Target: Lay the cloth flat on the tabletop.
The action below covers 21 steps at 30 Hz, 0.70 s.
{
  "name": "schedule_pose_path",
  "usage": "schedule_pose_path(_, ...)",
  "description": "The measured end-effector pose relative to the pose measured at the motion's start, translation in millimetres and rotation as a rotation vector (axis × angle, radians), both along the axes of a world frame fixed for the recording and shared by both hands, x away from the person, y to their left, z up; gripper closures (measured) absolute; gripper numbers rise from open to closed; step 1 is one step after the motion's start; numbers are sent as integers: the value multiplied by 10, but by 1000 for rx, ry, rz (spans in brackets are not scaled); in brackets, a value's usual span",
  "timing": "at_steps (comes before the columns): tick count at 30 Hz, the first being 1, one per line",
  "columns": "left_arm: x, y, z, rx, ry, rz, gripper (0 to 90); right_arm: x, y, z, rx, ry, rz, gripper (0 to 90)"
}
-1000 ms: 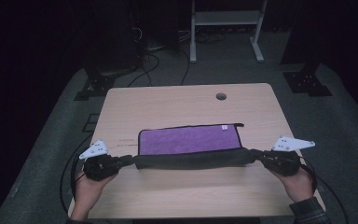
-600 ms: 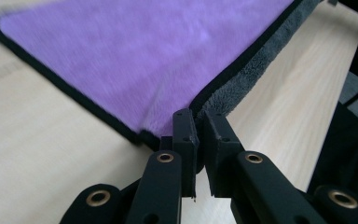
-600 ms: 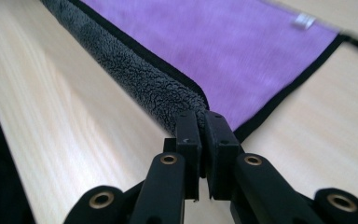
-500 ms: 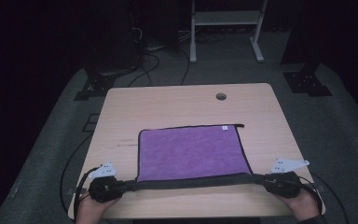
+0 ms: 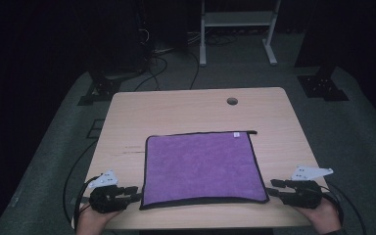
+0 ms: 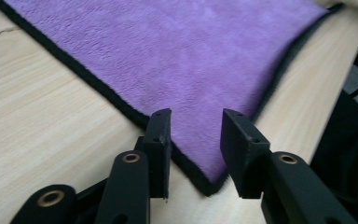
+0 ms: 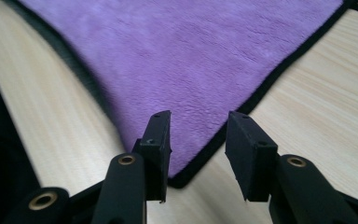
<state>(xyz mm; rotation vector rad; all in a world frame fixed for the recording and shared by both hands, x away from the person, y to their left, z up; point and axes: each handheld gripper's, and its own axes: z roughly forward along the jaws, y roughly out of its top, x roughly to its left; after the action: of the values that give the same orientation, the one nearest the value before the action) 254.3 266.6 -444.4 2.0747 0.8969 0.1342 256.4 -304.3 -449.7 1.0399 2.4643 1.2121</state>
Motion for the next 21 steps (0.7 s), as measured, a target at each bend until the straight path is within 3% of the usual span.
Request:
schedule_pose_path(3,90,-46,-42,32,4,12,514,83,7,-42,-28,2,-13,551)
schedule_pose_path(4,159,-68,-55,41,0,27,446,153,4,-56,-39,-11,-34,474)
schedule_pose_path(5,159,-68,-55,41,0,27,423,153,4,-56,-39,-11,-34,474)
schedule_pose_path(10,348,-101,-69,63,-35,70,283,394,-50,-113,-50,-20,-139,282)
schedule_pose_path(12,418,-103,-74,73,-52,91,258,438,-66,-129,-53,-16,-152,262)
schedule_pose_path(15,565,-106,-101,93,-70,135,227,581,-130,-184,-60,-13,-220,214)
schedule_pose_path(21,750,-150,-154,138,-72,169,187,731,-193,-262,-68,-1,-285,145)
